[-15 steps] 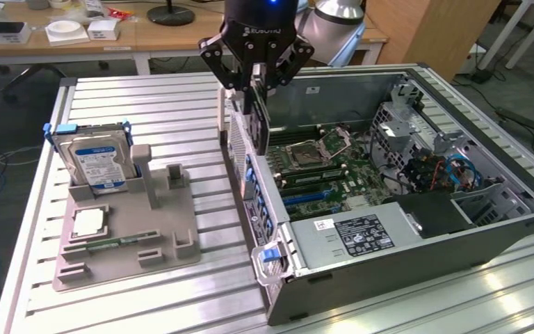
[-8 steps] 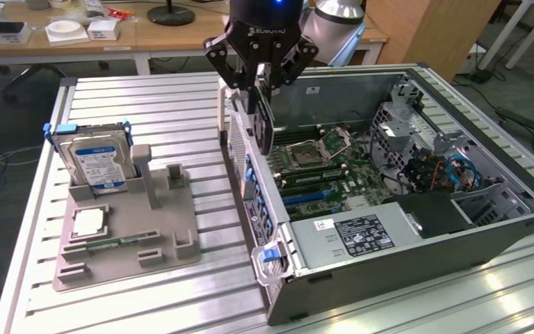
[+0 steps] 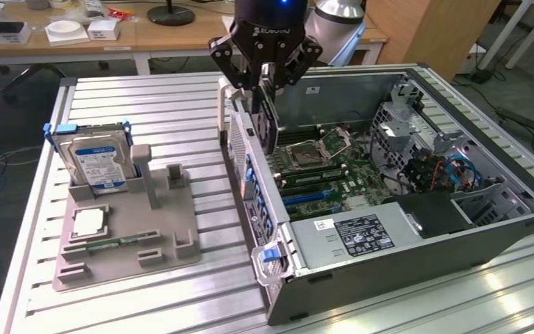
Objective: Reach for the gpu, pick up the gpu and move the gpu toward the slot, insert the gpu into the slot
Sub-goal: 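Pick up the gpu and move the gpu toward the slot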
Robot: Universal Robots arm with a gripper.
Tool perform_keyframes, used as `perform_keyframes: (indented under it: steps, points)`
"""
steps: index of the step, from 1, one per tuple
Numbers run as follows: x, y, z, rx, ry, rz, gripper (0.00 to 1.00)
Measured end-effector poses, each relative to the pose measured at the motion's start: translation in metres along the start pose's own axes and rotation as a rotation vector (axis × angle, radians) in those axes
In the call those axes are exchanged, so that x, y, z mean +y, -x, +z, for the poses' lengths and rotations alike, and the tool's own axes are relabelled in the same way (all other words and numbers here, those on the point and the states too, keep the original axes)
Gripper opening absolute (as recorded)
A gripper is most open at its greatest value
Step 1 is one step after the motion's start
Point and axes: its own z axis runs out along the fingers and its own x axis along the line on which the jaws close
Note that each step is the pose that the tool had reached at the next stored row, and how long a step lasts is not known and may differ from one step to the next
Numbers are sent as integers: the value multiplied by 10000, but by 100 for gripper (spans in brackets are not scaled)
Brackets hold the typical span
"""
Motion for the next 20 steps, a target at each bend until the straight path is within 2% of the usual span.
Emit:
perform_keyframes:
  steps: [7, 11, 20]
  points:
    - [2, 39, 1, 1, 0, 2, 26]
    - [2, 44, 1, 21, 0, 1, 26]
    - [2, 55, 1, 197, -3, 9, 26]
